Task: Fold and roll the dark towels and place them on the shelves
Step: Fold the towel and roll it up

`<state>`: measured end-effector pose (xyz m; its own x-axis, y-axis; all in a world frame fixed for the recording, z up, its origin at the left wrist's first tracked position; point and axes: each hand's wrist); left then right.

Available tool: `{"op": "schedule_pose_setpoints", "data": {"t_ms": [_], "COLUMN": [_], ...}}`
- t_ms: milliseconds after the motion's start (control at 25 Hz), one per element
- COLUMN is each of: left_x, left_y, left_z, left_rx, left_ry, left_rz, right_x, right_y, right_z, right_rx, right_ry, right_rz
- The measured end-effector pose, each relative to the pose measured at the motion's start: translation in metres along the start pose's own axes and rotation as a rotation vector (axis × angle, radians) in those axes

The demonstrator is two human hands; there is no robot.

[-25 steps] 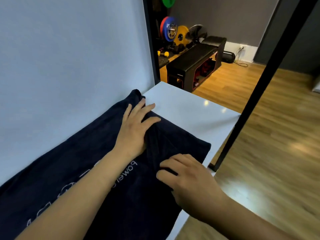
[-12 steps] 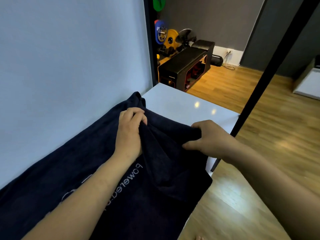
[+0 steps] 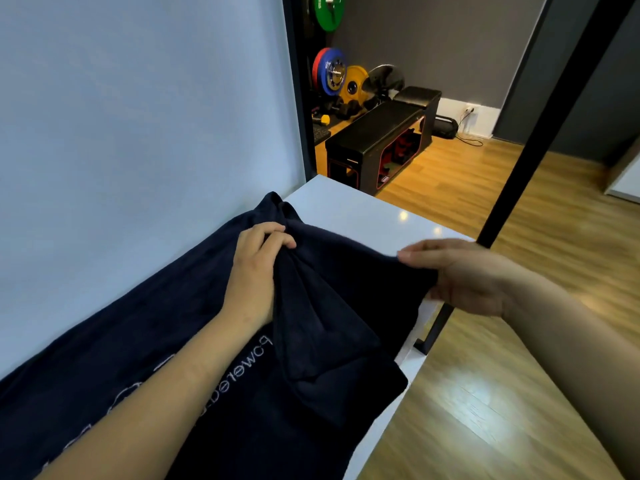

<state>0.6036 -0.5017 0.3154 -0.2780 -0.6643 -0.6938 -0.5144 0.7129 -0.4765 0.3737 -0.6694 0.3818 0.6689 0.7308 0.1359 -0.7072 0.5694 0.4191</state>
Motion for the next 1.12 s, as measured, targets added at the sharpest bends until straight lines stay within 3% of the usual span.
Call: {"op": "schedule_pose_setpoints", "data": {"t_ms": [40,120,160,240,320,480,600,800,880,920,1000,1040,1120], "left_x": [-0.003,-0.017,-0.025,-0.037,-0.031,-0.009,-0.013,0.003,0.011,0.015,0.018,0.018,0.017], "left_y": [-0.007,-0.031,-0.048,-0.085,-0.110,-0.134,-0.159,-0.181,-0.186,-0.190,-0.195,-0.197,-0.199], "left_z": [0.002,0.008,0.003,-0.013,-0.023,-0.013,-0.014,-0.020,-0.023,-0.023,-0.025,-0.027,-0.027], "left_rx": [0.069,0.214,0.167,-0.163,-0.388,-0.231,-0.155,-0.078,-0.083,-0.113,-0.219,-0.256,-0.273], "left_ry": [-0.098,-0.270,-0.307,-0.262,-0.329,-0.668,-0.787,-0.929,-0.981,-0.977,-0.895,-0.869,-0.859], "left_rz": [0.049,0.315,0.481,0.661,0.664,0.631,0.551,0.562,0.556,0.578,0.688,0.757,0.872], "right_x": [0.002,0.006,0.008,0.010,0.008,-0.001,-0.007,-0.011,0.002,0.018,0.066,0.086,0.103], "right_y": [0.003,0.001,0.000,-0.002,-0.004,-0.005,0.003,0.015,0.027,0.038,0.064,0.067,0.061], "right_z": [-0.003,-0.003,-0.001,0.002,-0.002,-0.011,-0.025,-0.045,-0.045,-0.043,-0.050,-0.063,-0.093], "right_rx": [0.069,0.047,-0.025,-0.146,-0.189,-0.251,-0.328,-0.277,-0.520,-0.724,-0.951,-0.983,-0.937], "right_ry": [0.204,0.484,0.559,0.593,0.527,0.503,0.618,0.800,1.053,1.085,1.051,1.123,1.378], "right_rz": [0.037,-0.010,-0.077,-0.172,-0.207,-0.305,-0.405,-0.553,-0.714,-0.706,-0.388,-0.215,-0.027]}}
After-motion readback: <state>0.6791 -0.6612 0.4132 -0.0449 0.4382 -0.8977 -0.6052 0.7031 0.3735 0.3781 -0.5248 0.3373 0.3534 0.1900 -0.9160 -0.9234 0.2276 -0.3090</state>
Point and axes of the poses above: each hand's wrist, its own y-axis away from the middle knuckle, its own x-axis out of the palm, z = x × y, and after that the axes turned 3 degrees about -x, right-handed
